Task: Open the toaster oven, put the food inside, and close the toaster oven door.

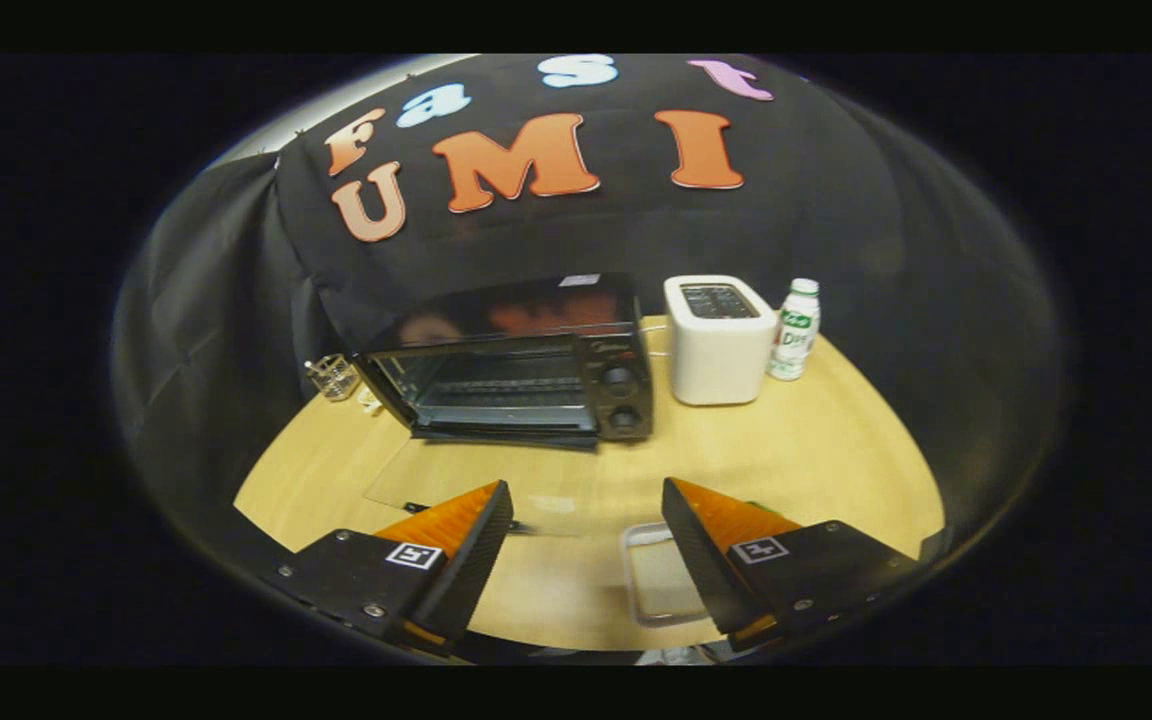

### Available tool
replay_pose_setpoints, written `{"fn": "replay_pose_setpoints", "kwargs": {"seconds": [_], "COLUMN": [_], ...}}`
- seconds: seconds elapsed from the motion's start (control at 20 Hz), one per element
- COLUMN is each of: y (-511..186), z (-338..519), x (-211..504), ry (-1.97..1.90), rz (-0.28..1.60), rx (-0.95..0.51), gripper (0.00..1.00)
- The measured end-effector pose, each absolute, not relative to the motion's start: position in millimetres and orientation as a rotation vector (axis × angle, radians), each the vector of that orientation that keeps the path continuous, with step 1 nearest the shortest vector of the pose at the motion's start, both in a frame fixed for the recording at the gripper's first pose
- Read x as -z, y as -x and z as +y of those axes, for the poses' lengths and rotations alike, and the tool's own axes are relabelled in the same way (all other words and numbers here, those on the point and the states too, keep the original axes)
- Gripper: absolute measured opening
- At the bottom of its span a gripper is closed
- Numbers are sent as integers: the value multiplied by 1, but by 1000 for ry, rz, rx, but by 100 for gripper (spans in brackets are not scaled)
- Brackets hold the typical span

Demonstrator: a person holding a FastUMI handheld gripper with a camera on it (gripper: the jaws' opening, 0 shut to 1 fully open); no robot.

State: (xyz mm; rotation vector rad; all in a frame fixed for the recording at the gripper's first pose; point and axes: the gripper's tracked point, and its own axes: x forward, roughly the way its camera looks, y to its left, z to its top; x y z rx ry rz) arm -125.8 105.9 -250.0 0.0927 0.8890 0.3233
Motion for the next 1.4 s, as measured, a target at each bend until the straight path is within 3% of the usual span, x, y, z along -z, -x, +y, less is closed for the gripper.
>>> {"fn": "replay_pose_setpoints", "kwargs": {"seconds": [0.25,0.8,1.1,1.3,1.4], "y": [134,180,193,198,194], "z": [35,26,39,47,47], "x": [277,349,365,360,354], "ry": [52,-173,-363,-568,-643], "rz": [943,1230,1309,1363,1364], "rx": [-281,-394,-448,-437,-407], "gripper": [99,97,80,60,40]}}
